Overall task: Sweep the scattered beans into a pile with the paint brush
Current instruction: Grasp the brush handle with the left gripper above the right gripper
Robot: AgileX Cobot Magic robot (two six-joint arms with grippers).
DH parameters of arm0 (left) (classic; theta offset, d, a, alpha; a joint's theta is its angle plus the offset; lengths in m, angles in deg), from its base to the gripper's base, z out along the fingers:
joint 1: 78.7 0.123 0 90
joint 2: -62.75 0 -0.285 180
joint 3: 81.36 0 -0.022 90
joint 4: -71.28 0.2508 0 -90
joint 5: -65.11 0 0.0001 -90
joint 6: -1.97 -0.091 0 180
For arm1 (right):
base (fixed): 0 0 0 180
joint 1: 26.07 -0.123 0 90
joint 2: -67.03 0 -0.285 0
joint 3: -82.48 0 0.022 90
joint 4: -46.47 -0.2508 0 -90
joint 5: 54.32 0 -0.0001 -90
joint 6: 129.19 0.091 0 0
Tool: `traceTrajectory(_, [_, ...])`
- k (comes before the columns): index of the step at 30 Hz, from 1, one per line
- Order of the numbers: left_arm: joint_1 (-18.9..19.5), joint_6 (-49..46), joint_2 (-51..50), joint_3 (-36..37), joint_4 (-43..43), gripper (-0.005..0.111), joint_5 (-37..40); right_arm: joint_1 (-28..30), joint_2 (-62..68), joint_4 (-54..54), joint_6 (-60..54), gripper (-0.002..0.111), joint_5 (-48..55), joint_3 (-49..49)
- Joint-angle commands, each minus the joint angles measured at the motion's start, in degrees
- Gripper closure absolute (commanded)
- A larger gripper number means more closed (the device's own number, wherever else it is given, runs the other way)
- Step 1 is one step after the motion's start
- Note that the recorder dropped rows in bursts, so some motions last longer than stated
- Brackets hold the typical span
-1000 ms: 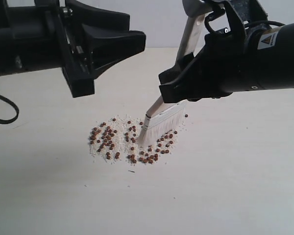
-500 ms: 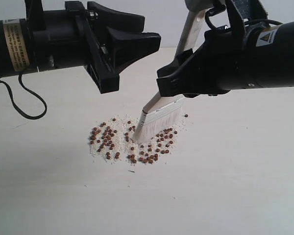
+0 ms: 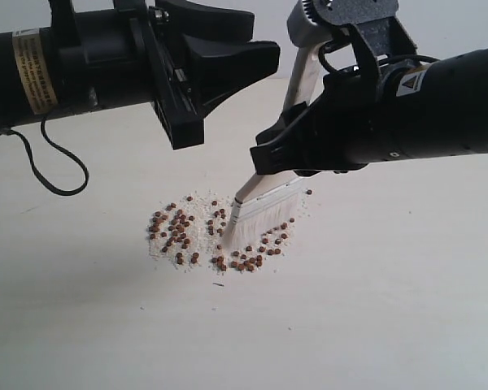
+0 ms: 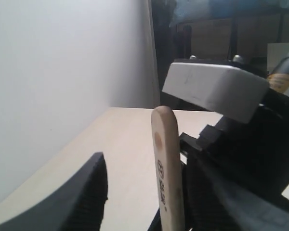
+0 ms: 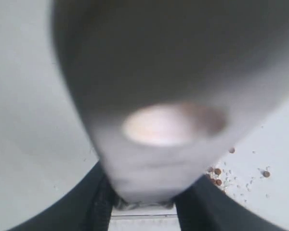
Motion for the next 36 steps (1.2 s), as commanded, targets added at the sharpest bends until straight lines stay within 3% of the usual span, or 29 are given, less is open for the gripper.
traceTrajectory(1, [-0.5,1.8,0.0,-0.4,-1.0,0.057,-0.5,-0.1,0.1,-0.9,0.0,0.108,-2.4,0.1])
traceTrajectory(8, [-2.3,1.4,0.0,-0.4,-0.9,0.057,0.6,-0.1,0.1,-1.0,0.4,0.108,-3.5,0.1])
traceTrajectory(14, [-5.1,0.3,0.0,-1.9,-2.7,0.054,7.1,-0.1,0.1,-1.0,1.1,0.108,-3.4,0.1])
traceTrajectory(36, [-5.1,-0.5,-4.9,-3.7,-5.8,0.052,6.8,-0.1,0.2,-1.0,1.1,0.108,-2.9,0.1])
